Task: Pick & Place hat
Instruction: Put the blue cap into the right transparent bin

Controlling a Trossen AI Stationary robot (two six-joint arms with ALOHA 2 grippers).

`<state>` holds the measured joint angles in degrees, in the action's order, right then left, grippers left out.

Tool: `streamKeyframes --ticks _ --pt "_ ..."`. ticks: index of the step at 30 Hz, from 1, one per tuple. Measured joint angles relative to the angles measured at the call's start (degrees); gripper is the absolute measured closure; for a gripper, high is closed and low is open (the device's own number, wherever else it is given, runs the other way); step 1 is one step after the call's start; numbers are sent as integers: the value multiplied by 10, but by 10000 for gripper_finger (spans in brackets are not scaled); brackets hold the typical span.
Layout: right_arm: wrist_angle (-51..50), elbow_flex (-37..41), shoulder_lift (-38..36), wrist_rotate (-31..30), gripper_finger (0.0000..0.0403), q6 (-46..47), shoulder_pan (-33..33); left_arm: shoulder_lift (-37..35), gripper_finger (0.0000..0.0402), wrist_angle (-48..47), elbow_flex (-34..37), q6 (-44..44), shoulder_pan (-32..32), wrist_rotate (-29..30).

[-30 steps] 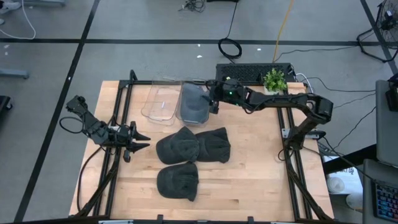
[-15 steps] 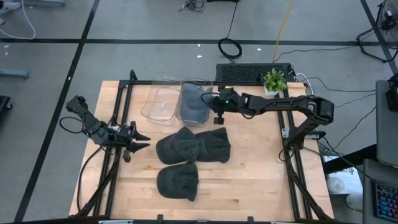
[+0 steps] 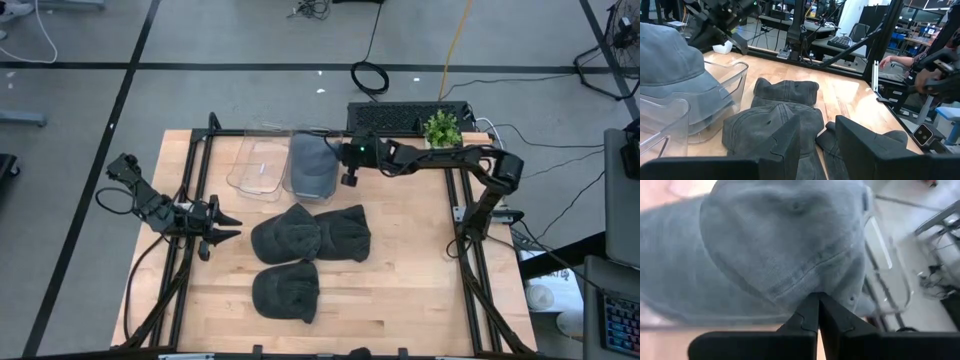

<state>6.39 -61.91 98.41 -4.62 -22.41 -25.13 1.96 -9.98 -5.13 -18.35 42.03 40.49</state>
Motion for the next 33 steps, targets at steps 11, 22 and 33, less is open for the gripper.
streamKeyframes --ticks 11,22,33 --pt "47 -1 19 32 403 -12 20 0 270 0 0 0 0 0" --pt "38 -1 53 10 403 3 6 0 270 0 0 0 0 0" --pt "70 0 -23 -58 403 -8 55 0 270 0 0 1 0 0"
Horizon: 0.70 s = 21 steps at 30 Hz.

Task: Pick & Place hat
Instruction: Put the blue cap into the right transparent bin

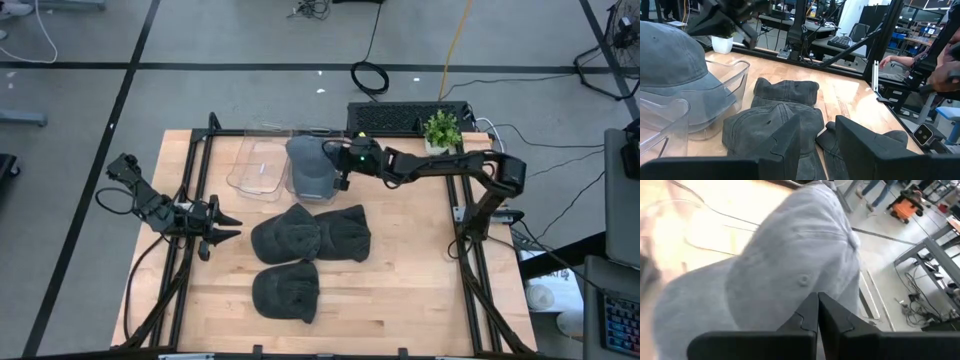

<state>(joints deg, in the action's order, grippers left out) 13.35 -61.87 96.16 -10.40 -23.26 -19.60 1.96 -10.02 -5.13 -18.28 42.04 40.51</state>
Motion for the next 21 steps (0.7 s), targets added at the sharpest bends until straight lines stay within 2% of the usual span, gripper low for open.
streamKeyframes --ticks 3,7,12,21 --pt "-13 -20 -4 18 403 0 12 0 270 0 0 -1 0 0" --pt "-104 -77 6 63 403 9 26 0 270 1 0 0 0 0" --pt "-114 -107 41 90 403 15 34 0 270 0 0 -1 0 0" --pt "-118 -116 133 104 403 43 -3 0 270 0 0 0 0 0"
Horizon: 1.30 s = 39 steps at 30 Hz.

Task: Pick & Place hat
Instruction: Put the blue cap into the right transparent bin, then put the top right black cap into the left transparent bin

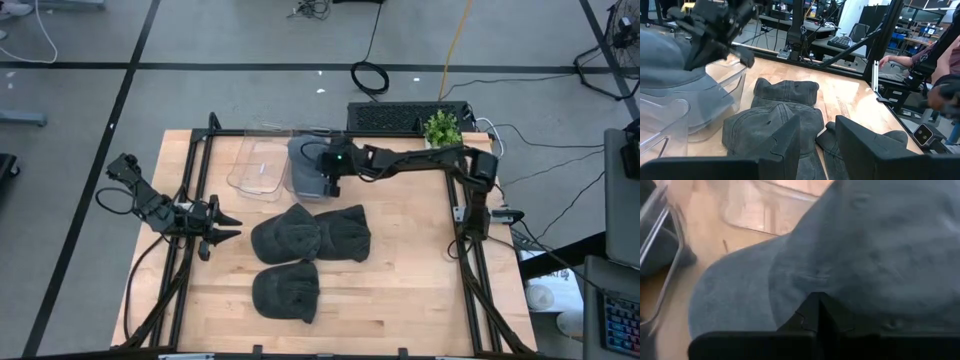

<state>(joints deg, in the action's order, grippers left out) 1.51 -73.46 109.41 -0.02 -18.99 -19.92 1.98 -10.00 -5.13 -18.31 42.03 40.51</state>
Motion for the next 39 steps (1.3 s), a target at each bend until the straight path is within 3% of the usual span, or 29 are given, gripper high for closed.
streamKeyframes --ticks 9,17,28,34,39 --pt "-6 -1 14 6 403 5 5 0 270 0 0 0 0 0" --pt "-33 4 -63 -31 403 -10 20 0 270 0 0 0 0 0" --pt "-40 24 -161 -28 403 18 62 0 270 5 0 0 0 0" --pt "-48 85 -252 -27 403 32 97 0 270 5 0 0 0 0" --pt "-11 180 -350 -24 399 89 110 0 270 5 0 -1 0 0"
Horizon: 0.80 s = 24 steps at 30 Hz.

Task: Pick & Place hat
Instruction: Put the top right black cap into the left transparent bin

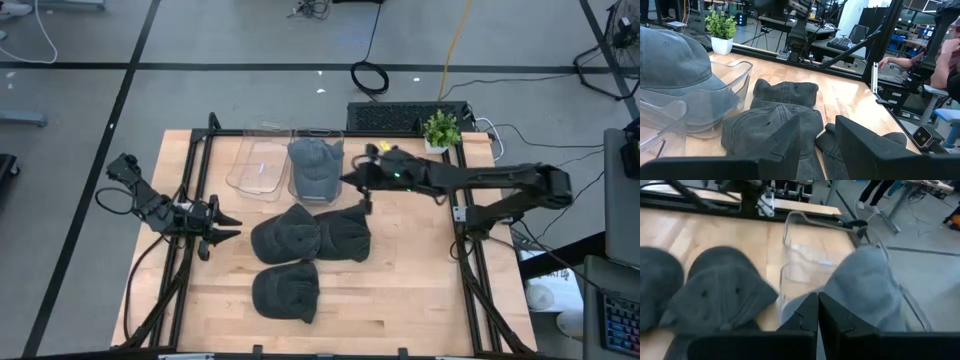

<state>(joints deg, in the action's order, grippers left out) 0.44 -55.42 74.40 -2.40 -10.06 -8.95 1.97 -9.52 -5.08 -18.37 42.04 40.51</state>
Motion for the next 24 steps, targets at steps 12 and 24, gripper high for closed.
streamKeyframes --ticks 12,24 --pt "143 273 -58 57 208 18 136 0 270 0 0 1 0 0" --pt "129 352 -31 -235 111 -72 307 0 270 -1 0 0 0 0"
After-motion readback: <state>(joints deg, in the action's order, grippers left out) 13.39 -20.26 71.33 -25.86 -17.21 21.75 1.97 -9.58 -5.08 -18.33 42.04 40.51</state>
